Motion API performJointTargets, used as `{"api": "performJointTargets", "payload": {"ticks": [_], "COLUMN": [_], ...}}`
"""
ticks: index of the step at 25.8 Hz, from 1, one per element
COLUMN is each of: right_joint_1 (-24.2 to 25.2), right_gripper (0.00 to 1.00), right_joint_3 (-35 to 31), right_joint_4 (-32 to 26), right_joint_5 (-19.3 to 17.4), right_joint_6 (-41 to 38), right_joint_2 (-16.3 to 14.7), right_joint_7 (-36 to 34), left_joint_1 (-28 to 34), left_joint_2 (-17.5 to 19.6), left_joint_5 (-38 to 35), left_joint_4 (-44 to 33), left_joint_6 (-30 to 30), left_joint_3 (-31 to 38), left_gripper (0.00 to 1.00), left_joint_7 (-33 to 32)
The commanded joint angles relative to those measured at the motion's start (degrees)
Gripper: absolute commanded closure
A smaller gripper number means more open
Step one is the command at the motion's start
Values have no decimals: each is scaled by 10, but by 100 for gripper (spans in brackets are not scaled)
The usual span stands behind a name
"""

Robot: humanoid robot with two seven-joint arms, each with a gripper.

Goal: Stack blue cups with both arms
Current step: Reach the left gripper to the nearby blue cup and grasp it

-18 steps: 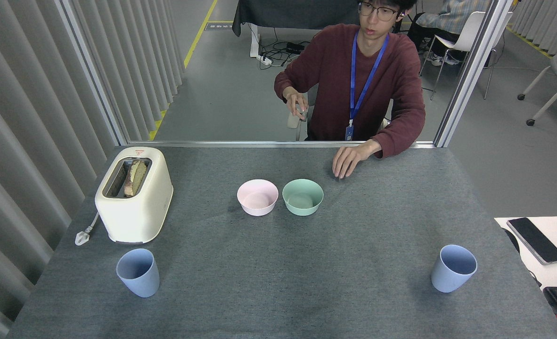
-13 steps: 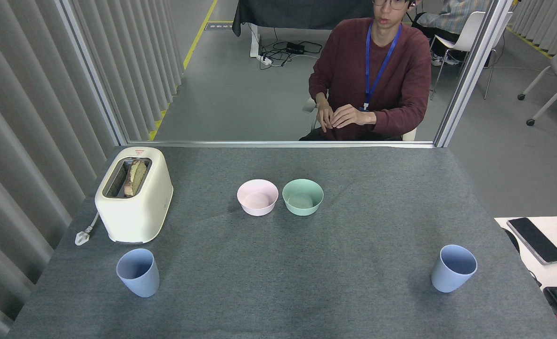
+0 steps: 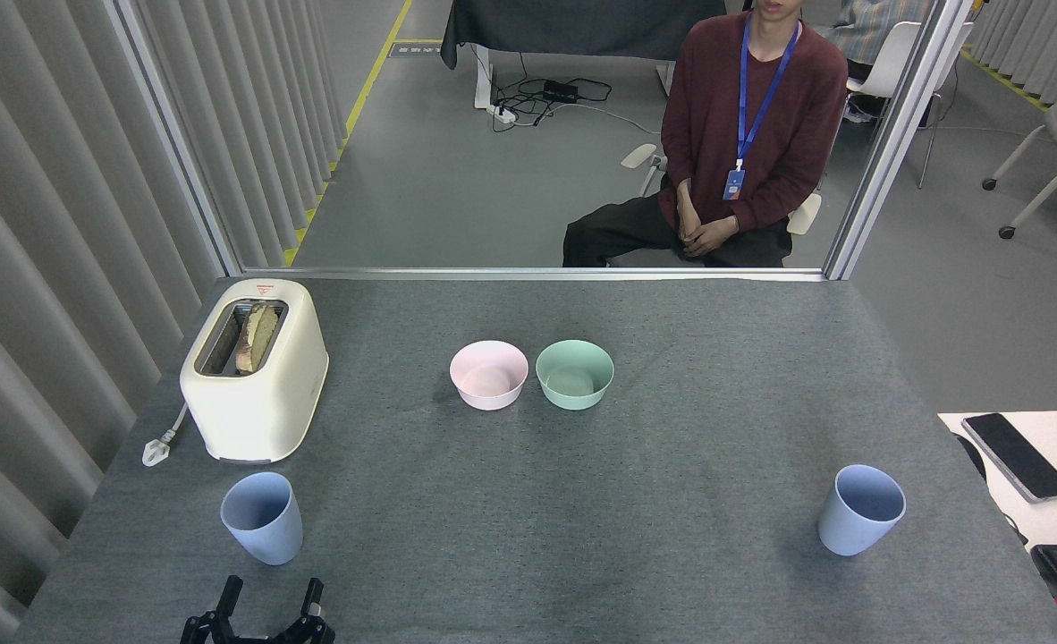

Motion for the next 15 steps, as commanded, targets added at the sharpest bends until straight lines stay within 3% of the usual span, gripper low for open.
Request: {"api": "performJointTargets", "payload": {"ticks": [1,15], "right_joint_1": [0,-10], "right_gripper": [0,0], "right_joint_3": [-1,0], "right_joint_4": [2,10], "right_joint_5": [0,12], "right_joint_6": [0,0], "right_joint_2": [-2,3], "right_joint_7": [-1,-1], "left_joint_1": [-44,-74], "left_joint_2": [1,3], "left_joint_5": [-1,0], "left_joint_4": [48,110], "left_joint_6": [10,68], "left_joint_3": [-11,-11], "left_gripper": [0,0], "left_joint_7": [-3,0]}}
